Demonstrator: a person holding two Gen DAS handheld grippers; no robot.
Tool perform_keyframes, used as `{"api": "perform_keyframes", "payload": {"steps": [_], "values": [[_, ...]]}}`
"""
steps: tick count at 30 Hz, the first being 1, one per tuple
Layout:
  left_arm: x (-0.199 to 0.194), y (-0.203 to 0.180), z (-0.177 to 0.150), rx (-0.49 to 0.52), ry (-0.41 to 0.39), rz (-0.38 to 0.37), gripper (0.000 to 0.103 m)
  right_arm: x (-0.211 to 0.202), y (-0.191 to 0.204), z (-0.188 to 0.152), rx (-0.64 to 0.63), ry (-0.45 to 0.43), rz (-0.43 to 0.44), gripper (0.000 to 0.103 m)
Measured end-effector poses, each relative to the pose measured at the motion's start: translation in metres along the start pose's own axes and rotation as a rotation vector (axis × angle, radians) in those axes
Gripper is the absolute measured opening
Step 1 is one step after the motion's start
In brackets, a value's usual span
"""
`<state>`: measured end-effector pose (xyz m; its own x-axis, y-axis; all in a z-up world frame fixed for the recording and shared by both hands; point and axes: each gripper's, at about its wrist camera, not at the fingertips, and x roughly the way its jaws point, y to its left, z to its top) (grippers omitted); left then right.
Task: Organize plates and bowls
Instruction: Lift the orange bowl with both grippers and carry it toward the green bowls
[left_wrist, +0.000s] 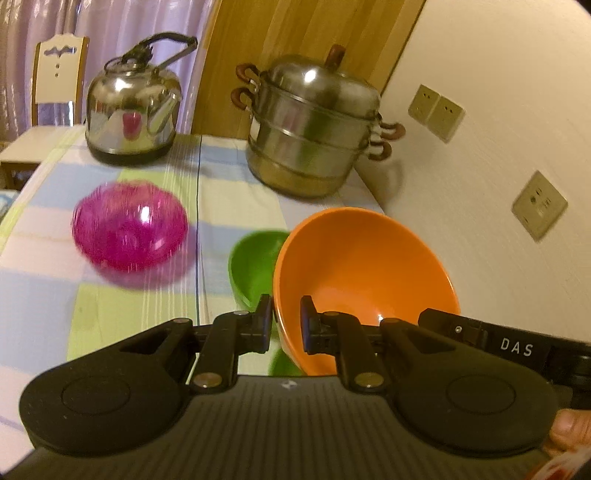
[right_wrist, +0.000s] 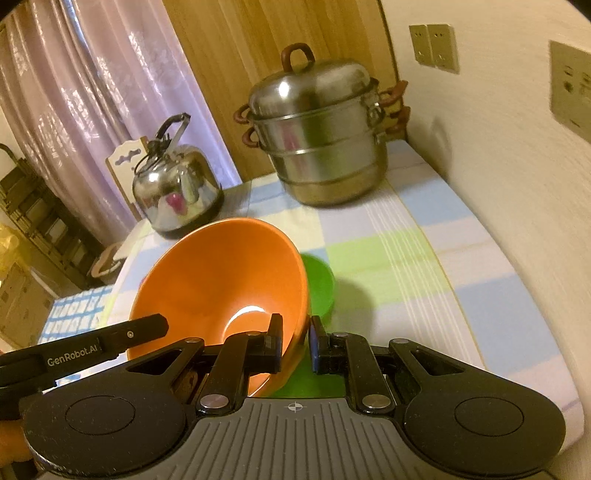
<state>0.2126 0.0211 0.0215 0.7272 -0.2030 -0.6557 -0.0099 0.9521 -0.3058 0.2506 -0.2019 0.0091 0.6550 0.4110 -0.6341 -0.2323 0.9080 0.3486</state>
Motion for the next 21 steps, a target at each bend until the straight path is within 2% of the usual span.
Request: {"api": "perform_keyframes", "payload": {"steps": [10, 21], "values": [[-0.022, -0.011, -0.049, -0.001, 0.046, -0.002, 0.013, -0.033, -0.012, -0.051, 0.041, 0.04, -0.011, 0.014], [-0.032, -0.017, -0.054, 0.012, 0.038, 0.001, 0.013, -0.048, -0.013, -0.06, 0.04, 0.035, -0.013, 0.014]]}}
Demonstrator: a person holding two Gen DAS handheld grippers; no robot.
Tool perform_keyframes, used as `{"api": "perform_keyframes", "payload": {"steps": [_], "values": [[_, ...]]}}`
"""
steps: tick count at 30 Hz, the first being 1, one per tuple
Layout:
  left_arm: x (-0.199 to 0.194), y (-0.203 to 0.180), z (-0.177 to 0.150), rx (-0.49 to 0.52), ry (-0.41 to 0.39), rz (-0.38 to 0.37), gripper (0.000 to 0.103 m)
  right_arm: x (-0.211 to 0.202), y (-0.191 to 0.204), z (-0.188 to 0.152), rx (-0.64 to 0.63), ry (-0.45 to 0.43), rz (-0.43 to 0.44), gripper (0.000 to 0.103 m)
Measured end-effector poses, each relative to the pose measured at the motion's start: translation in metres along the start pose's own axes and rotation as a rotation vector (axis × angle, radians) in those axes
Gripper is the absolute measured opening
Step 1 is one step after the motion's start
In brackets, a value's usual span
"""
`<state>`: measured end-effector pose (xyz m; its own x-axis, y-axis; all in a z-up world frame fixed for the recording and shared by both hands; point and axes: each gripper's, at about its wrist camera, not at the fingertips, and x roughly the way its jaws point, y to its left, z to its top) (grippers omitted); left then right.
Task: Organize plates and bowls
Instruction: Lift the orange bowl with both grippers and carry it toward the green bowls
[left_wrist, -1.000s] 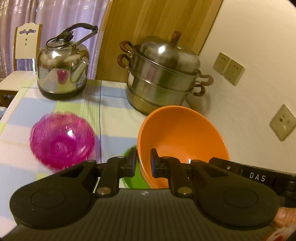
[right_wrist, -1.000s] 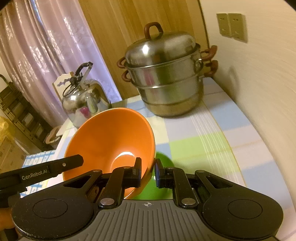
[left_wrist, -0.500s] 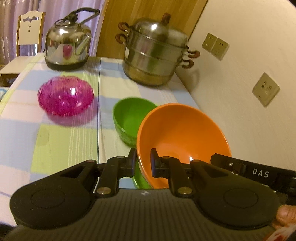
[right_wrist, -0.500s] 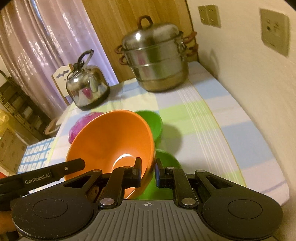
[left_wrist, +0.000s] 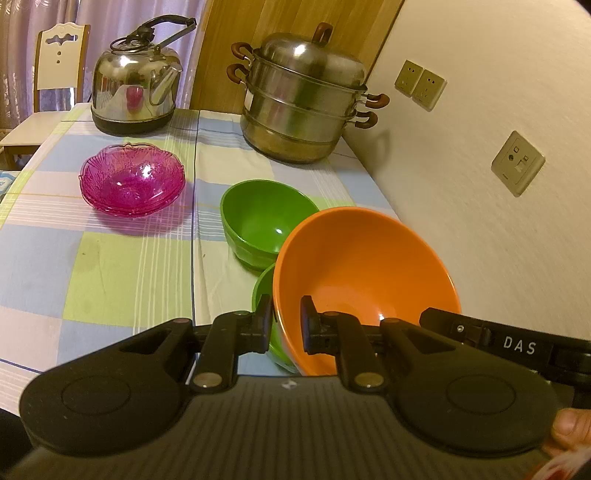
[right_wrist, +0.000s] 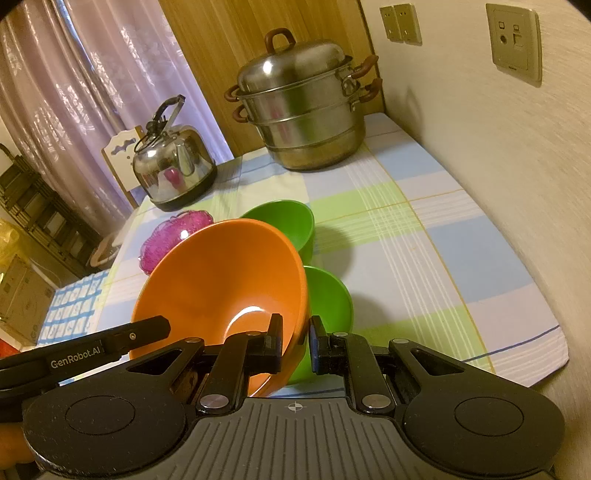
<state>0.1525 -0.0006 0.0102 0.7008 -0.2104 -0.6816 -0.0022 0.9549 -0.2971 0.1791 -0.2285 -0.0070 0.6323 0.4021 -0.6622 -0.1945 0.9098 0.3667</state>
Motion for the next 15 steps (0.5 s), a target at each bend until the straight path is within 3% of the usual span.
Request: {"api": "perform_keyframes", "payload": {"steps": [15], "values": [[0.0046, 0.0074, 0.0004, -0.014, 0.008, 0.022, 0.013, 0.01, 0.002, 0.0048, -0.007, 0.02, 0.012, 0.014]]}}
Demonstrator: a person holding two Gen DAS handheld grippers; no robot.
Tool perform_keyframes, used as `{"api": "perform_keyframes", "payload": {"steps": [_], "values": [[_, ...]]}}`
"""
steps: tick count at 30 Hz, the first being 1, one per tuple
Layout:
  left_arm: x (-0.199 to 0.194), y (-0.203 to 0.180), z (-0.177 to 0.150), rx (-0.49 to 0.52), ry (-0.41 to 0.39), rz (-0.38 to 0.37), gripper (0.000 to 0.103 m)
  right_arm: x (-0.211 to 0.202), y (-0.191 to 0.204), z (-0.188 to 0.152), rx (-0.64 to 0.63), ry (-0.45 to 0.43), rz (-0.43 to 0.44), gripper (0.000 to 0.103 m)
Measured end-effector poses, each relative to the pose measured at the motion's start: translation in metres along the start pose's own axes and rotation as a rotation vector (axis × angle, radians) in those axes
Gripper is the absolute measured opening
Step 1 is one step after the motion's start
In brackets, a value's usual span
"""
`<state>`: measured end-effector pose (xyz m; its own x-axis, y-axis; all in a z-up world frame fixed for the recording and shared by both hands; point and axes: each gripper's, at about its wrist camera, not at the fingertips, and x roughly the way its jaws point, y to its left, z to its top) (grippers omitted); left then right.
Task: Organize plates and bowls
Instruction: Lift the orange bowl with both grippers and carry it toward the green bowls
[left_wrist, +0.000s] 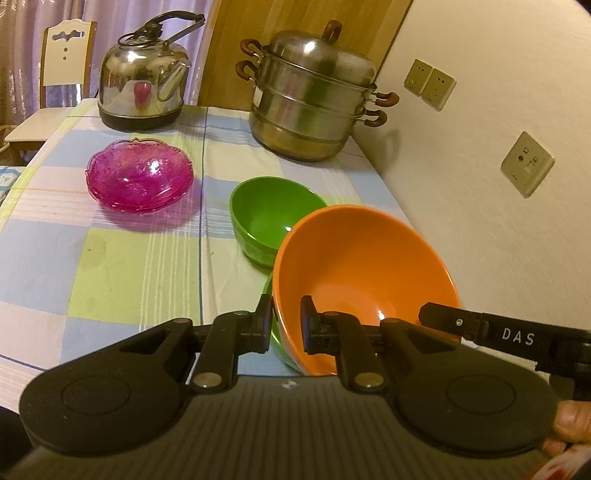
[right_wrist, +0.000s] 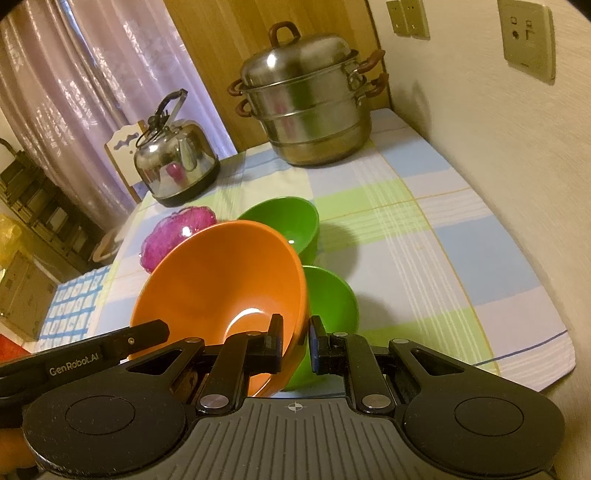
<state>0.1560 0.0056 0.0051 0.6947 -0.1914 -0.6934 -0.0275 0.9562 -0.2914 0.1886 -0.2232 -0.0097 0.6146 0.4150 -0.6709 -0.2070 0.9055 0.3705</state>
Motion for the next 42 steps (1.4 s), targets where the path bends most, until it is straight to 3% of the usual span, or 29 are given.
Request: {"api": "perform_keyframes", "payload": {"steps": [25, 34, 42], "values": [[0.027, 0.004, 0.033, -0.014, 0.007, 0.0, 0.013, 0.025, -0.001, 0.033, -0.02, 0.015, 0.015, 0.014], [0.055, 0.013, 0.072, -0.023, -0.014, 0.007, 0.013, 0.054, 0.002, 0.076, -0.075, 0.012, 0.018, 0.014], [0.097, 0.026, 0.109, -0.021, 0.002, 0.019, 0.013, 0.11, -0.006, 0.119, -0.05, 0.052, 0.034, 0.013]]}}
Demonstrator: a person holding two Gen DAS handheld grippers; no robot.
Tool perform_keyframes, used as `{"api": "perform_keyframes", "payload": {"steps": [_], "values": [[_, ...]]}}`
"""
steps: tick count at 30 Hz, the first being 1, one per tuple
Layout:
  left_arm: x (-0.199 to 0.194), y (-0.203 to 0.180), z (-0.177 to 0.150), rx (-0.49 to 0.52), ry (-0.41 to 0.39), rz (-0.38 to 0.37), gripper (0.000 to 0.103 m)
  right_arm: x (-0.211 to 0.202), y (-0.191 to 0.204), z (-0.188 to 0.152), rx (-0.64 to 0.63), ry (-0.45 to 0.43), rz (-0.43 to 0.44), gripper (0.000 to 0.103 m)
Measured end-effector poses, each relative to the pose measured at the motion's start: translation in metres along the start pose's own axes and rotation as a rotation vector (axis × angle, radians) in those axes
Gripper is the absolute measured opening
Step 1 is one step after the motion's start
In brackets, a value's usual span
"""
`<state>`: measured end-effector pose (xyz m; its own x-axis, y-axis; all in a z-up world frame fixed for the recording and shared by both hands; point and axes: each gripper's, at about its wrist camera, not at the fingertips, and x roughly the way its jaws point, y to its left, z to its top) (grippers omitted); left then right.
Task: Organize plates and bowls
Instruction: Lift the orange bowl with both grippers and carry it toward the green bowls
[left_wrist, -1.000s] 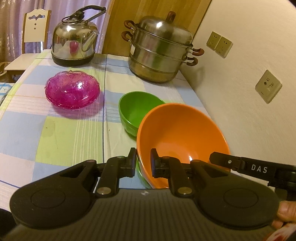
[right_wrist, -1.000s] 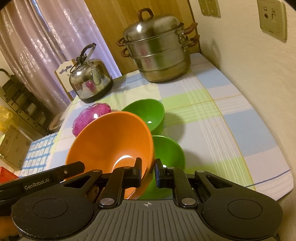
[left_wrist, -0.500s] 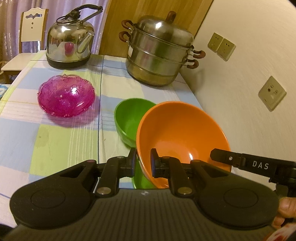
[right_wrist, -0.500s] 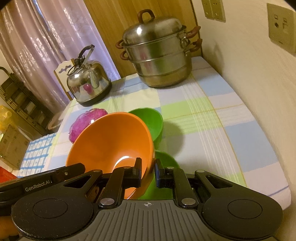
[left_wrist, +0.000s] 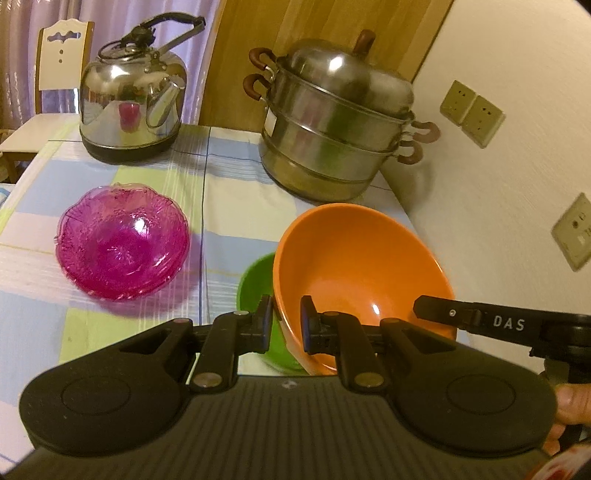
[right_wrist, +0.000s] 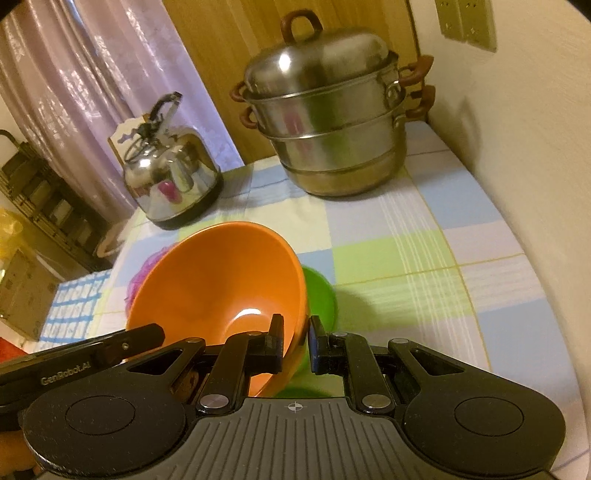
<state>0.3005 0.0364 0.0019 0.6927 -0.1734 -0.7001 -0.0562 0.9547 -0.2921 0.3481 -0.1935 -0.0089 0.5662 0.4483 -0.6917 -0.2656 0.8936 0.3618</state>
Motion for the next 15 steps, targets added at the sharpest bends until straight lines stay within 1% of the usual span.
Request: {"api": "perform_keyframes", "payload": {"steps": [7, 15], "values": [[0.042, 0.016, 0.006, -0.01, 0.054, 0.01, 0.013, 0.047, -0.009, 0.012, -0.001, 0.055, -0.028, 0.013], [0.071, 0.024, -0.001, 0.0, 0.094, 0.021, 0.013, 0.079, -0.017, 0.007, -0.008, 0.101, -0.048, 0.013]]}}
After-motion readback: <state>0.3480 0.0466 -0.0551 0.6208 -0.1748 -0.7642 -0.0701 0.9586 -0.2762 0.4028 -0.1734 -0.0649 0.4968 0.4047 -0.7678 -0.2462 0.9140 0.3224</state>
